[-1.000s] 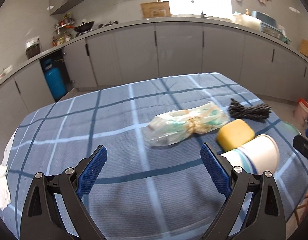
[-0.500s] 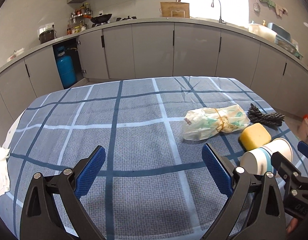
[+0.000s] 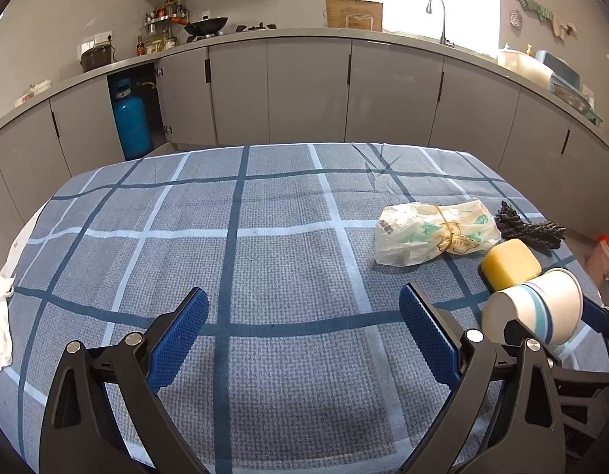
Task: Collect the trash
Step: 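Grasp the white-blue paper cup with the right gripper, then grasp the plastic-wrapped bread bag with the left gripper while the right holds the cup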
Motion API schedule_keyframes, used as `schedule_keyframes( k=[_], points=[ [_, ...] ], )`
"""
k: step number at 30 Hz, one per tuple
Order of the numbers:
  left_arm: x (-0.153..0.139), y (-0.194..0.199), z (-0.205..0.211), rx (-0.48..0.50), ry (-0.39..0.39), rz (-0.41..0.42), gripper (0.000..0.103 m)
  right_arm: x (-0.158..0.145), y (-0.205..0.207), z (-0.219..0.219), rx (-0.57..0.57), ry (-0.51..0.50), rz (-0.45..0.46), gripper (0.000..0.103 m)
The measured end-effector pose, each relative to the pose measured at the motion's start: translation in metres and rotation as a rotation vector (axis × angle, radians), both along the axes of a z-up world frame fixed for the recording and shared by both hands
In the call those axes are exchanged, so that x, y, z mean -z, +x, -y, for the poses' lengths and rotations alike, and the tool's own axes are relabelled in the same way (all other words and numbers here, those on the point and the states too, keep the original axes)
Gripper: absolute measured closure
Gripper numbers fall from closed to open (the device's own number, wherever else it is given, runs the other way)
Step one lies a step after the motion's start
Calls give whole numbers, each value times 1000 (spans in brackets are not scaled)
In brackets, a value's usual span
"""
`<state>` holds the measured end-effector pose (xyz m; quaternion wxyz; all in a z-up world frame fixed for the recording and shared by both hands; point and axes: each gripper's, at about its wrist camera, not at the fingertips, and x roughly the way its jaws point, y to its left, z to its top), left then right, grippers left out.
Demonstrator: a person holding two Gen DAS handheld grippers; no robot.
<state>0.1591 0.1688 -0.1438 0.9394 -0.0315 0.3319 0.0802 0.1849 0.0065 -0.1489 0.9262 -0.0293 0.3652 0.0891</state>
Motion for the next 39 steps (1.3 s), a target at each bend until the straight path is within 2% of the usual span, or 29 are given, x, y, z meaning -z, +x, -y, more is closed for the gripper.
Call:
schedule_keyframes(
  k=[4, 9, 15, 20, 24, 26, 27, 28, 29, 30, 31, 32, 36, 38, 39],
  points=[
    [0, 0, 9, 15, 8, -5, 8, -2, -6, 10, -15, 27, 7, 19],
    [-3, 6, 22, 41, 25, -11, 8, -18, -17, 32, -5, 59, 70, 19],
    [-6, 37, 33, 67, 27, -5, 8, -30, -17, 62, 61, 44, 139, 19],
    [-4, 73, 47, 89, 38, -15, 8, -22, -5, 88, 123, 48, 124, 19],
    [-1, 93, 52, 101, 16, -32, 8, -15, -1, 101, 144, 66, 115, 19],
    [6, 97, 56, 126, 7, -55, 16, -13, 0, 105, 147, 75, 116, 19],
    [11, 98, 58, 136, 9, -77, 38, -13, 0, 107, 145, 80, 116, 19],
    [15, 99, 59, 148, 4, -94, 47, -12, 1, 107, 144, 82, 115, 19],
    [19, 98, 60, 150, 6, -101, 48, -10, 1, 108, 144, 84, 113, 19],
    [20, 96, 62, 152, 15, -97, 56, -9, 2, 110, 144, 90, 110, 20],
    [20, 95, 64, 161, 20, -100, 68, -7, 2, 110, 144, 96, 109, 20],
    [19, 93, 64, 164, 13, -99, 74, -6, 2, 112, 143, 101, 107, 24],
    [9, 83, 63, 172, 1, -79, 80, -8, 1, 117, 142, 123, 117, 26],
    [-1, 76, 62, 169, 7, -57, 81, -8, 1, 117, 130, 125, 111, 44],
    [-6, 72, 62, 164, 12, -44, 82, -8, 1, 117, 123, 126, 104, 48]
  ],
)
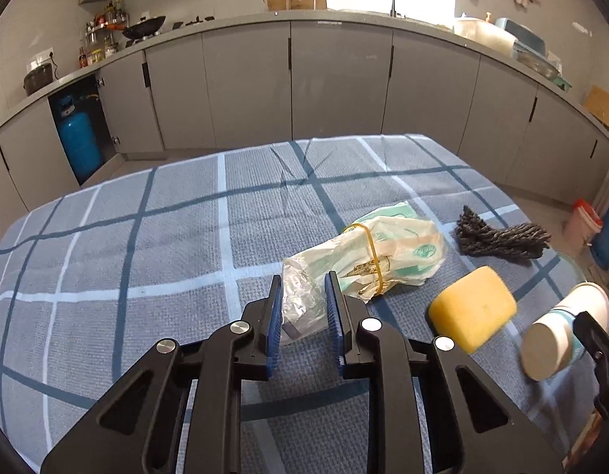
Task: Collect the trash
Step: 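Grasp the plastic-wrapped bread bag with the left gripper while the right holds the cup, then lift the bread bag and paper cup and carry them over the mint-green basin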
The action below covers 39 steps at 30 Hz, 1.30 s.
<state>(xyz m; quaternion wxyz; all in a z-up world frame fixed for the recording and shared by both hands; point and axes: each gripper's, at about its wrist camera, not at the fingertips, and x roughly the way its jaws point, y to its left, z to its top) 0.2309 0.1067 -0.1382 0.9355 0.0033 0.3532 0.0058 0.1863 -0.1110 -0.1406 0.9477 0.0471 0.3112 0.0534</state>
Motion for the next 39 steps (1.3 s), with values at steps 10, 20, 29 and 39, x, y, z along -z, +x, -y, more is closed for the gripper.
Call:
schedule_keyframes(
  k=[10, 20, 29, 39],
  points=[
    [-50, -29, 8, -7, 8, 130, 82, -9, -8, 8, -38, 40, 31, 75],
    [-79, -42, 33, 52, 13, 199, 82, -29, -20, 15, -91, 90, 97, 96],
    [-98, -43, 84, 167, 19, 250, 82, -47, -25, 47, -28, 82, 137, 96],
    [-99, -31, 157, 285, 35, 271, 82, -56, -26, 108, 113, 47, 159, 96]
  ],
)
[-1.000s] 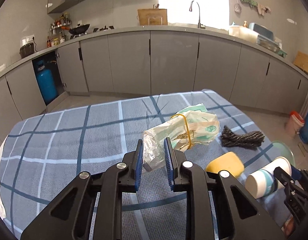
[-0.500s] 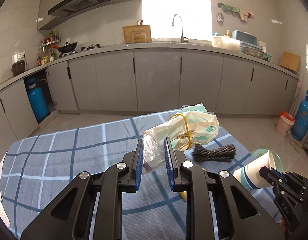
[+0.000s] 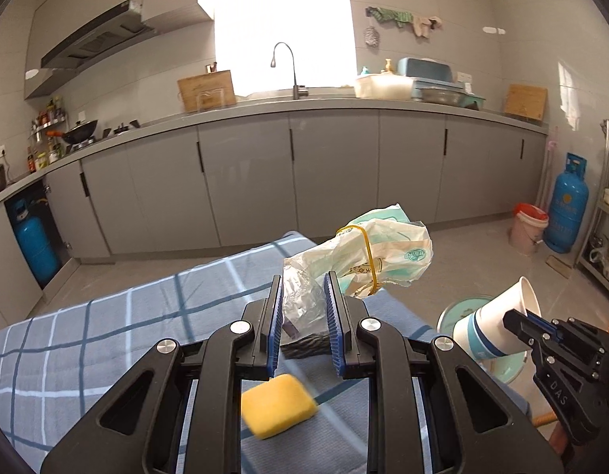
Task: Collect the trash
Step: 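Lift the bread bag and paper cup and carry them over the mint-green basin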
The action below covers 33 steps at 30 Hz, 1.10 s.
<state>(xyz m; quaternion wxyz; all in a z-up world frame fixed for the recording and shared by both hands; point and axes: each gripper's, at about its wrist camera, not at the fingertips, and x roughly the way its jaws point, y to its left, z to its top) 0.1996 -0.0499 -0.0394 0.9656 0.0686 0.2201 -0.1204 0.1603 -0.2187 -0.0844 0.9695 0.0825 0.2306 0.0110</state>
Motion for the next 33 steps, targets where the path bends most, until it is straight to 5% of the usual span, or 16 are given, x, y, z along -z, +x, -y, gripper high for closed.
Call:
schedule_keyframes(
  k=[33],
  points=[
    [60, 39, 193, 284, 80, -125, 81, 26, 27, 155, 228, -7, -50, 96]
  ],
)
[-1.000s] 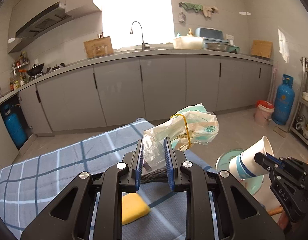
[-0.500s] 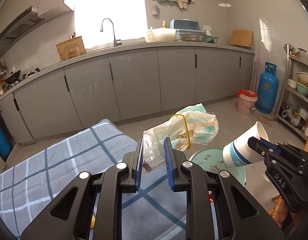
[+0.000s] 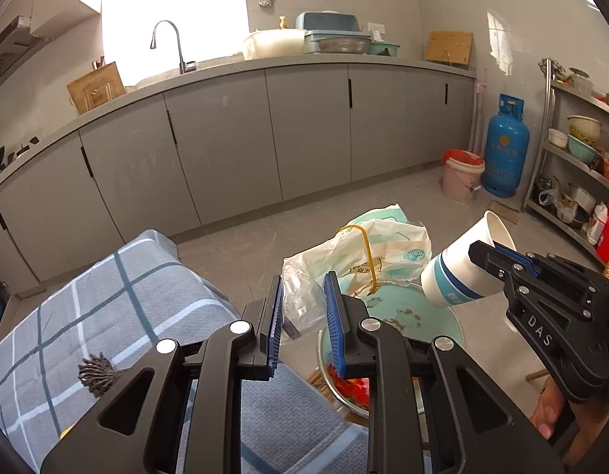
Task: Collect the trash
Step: 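Open both grippers to drop the bread bag and cup into the basin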
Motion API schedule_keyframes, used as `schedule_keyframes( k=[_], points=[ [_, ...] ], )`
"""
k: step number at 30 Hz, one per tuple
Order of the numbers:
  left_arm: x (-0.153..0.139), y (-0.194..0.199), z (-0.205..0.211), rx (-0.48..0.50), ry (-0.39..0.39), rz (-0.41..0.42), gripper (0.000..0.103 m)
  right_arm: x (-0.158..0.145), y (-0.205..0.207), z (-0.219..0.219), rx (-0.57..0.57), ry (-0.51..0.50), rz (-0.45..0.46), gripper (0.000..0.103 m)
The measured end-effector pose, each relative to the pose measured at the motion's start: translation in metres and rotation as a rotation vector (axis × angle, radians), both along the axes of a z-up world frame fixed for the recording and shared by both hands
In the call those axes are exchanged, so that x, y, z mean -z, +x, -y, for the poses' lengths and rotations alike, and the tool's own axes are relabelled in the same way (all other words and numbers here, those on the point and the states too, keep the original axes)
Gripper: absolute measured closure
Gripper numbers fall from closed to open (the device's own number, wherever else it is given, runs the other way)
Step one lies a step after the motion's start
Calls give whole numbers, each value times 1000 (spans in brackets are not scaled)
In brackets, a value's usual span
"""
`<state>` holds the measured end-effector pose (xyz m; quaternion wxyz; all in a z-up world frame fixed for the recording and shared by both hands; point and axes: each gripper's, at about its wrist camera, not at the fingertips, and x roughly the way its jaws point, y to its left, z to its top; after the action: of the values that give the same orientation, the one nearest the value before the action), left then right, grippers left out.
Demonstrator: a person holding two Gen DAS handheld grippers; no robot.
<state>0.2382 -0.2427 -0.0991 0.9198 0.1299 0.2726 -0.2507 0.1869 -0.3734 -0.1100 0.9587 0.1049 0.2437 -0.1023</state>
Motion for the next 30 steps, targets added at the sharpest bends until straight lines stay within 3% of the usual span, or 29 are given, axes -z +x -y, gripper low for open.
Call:
schedule_keyframes(
  k=[5, 8, 9, 10, 15, 17, 30],
  points=[
    [17, 5, 19, 18, 23, -25, 80, 12, 9, 14, -1, 3, -22, 95],
    [30, 12, 30, 25, 43, -58, 59, 24, 16, 21, 5, 5, -38, 84],
    [33, 13, 31, 24, 47, -64, 50, 28, 17, 23, 12, 6, -40, 67],
    [37, 13, 32, 27, 51, -66, 45, 30, 17, 24, 22, 7, -42, 61],
    [43, 17, 25, -4, 72, -56, 25, 38, 12, 32, 60, 27, -48, 55],
    [43, 19, 20, -12, 67, -61, 25, 39, 9, 31, 68, 33, -46, 48],
    [32, 6, -32, -87, 111, -7, 10, 22, 5, -6, 8, 77, -12, 33]
  ],
)
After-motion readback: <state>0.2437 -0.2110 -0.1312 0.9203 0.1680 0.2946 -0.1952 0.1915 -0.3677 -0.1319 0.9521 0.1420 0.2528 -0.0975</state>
